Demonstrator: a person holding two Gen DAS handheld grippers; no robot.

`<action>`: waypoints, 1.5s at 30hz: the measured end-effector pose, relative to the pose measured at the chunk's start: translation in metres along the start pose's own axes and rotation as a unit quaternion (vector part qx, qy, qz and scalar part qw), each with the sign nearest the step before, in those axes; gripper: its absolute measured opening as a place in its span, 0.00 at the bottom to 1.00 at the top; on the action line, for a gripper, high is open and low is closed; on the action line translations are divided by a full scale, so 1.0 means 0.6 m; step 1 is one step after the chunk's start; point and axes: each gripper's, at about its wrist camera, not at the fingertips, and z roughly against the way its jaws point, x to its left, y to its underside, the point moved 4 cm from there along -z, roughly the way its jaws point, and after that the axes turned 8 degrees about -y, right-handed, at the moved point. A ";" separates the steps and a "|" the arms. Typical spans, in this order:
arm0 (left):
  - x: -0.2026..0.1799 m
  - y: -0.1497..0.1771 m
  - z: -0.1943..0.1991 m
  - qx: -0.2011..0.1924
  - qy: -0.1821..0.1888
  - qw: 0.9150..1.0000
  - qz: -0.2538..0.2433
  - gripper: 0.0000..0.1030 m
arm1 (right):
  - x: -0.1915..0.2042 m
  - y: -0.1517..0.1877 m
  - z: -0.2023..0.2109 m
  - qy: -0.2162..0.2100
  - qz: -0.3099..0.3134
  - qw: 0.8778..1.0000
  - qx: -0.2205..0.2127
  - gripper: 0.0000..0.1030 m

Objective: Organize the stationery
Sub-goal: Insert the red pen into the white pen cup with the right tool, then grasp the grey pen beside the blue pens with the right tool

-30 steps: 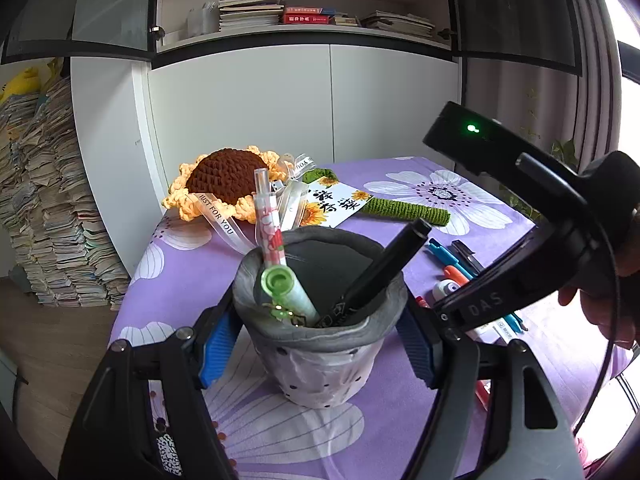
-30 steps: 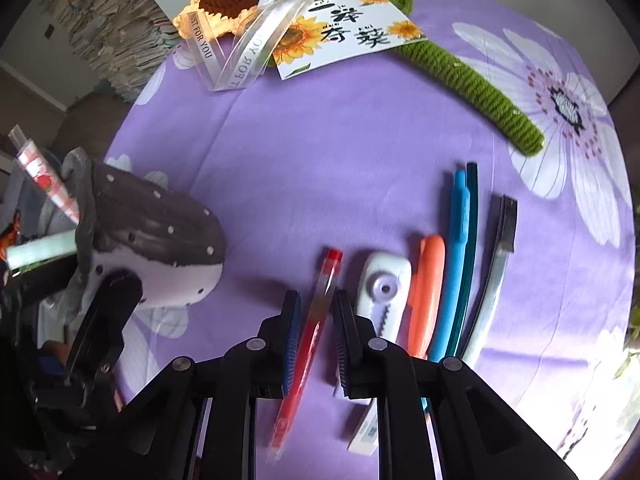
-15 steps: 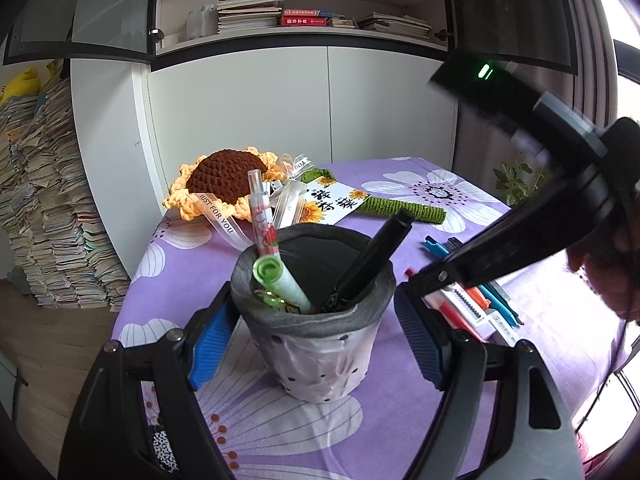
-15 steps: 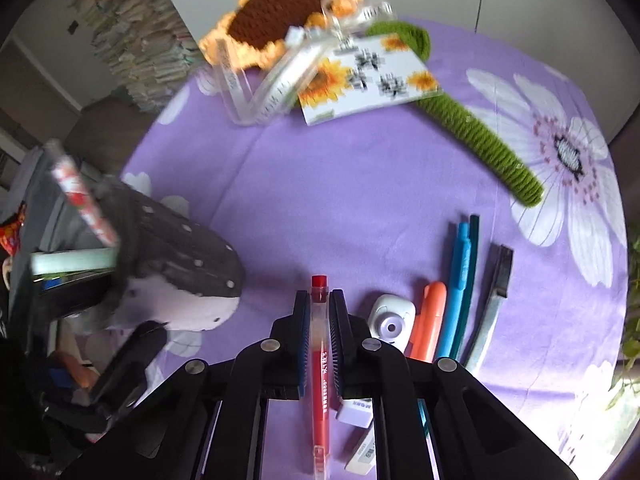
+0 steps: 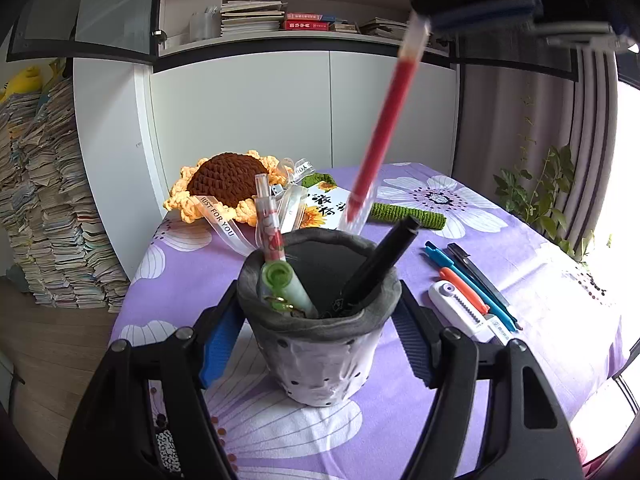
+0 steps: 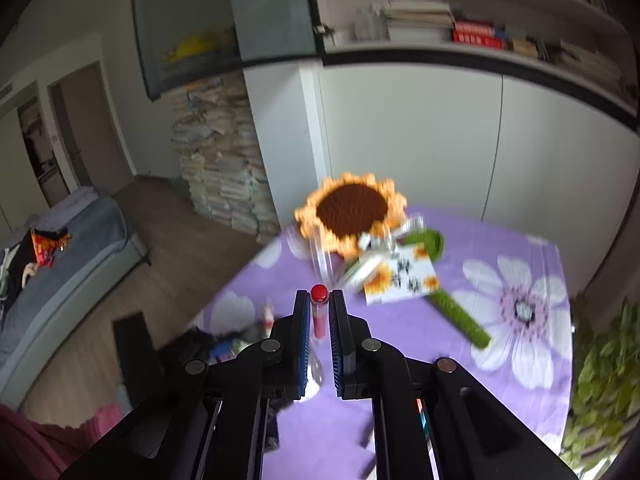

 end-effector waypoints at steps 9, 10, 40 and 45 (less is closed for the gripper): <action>0.001 0.001 0.000 0.001 0.003 1.000 0.001 0.68 | 0.031 -0.032 0.011 -0.021 0.020 0.999 -0.013 0.10; 0.001 0.001 0.000 0.000 0.003 1.000 0.000 0.68 | 0.032 -0.030 0.007 -0.020 0.020 1.000 -0.010 0.10; 0.000 0.001 -0.001 -0.001 0.000 1.000 -0.002 0.68 | -0.239 0.116 -0.096 0.082 -0.188 0.967 0.150 0.21; 0.001 0.000 -0.001 0.001 -0.003 1.000 -0.003 0.68 | -0.282 0.150 -0.133 0.071 -0.232 0.954 0.177 0.21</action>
